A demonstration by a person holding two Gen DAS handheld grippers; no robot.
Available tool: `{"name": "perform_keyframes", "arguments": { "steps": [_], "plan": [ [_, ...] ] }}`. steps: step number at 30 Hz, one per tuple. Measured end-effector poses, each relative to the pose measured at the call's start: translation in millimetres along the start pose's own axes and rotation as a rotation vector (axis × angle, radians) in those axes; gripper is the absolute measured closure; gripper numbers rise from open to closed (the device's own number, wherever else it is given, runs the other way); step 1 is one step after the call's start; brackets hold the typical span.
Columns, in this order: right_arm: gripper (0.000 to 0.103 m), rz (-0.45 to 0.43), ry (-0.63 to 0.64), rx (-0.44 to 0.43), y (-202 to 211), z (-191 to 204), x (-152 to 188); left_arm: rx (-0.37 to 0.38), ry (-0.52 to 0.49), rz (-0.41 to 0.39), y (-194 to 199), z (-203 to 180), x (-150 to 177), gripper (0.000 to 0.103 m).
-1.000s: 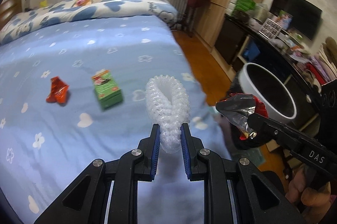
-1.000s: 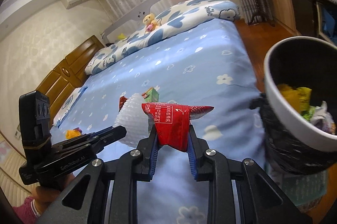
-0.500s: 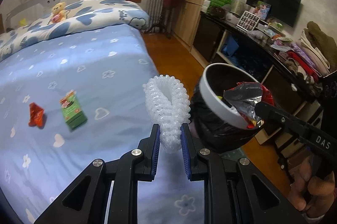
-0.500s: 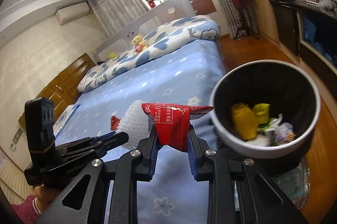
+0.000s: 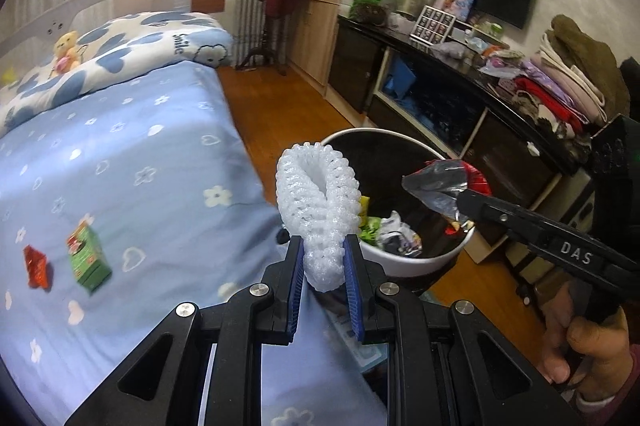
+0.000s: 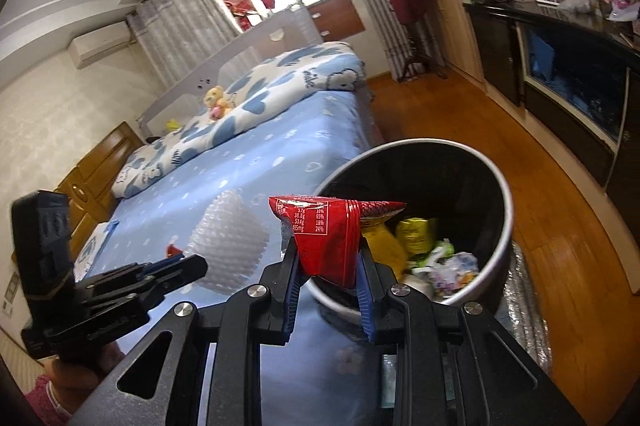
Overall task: Collect trash
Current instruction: 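Carry the white foam net and red snack bag in both tools over the bin, then open both tools to drop the foam net and snack bag into the bin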
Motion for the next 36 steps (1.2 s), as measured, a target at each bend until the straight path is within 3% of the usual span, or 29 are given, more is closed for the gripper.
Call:
{"name": "perform_keyframes", "arguments": {
  "steps": [24,28,31,36],
  "plan": [
    [0.074,0.060,-0.027,0.081,-19,-56,-11,0.050,-0.052,0.078,-75,-29,-26,0.082],
    [0.071,0.069,-0.031,0.088,-22,-60,-12,0.042,-0.043,0.088,-84,-29,-28,0.069],
    [0.056,0.068,-0.044,0.084,-23,-62,-13,0.039,-0.039,0.083,-84,-32,-30,0.057],
    [0.055,0.054,-0.055,0.081,-21,-61,-16,0.037,-0.035,0.075,-81,-30,-27,0.055]
  ]
}}
Point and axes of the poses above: each gripper's, at about its wrist camera, not at the fingertips, and y roughly against the way its jaws point, z to its left, x to its underside, the point moved 10 cm from there along -y, roughly the way its jaws point, and after that the axes turned 10 degrees about -z, right-handed, at the moved point
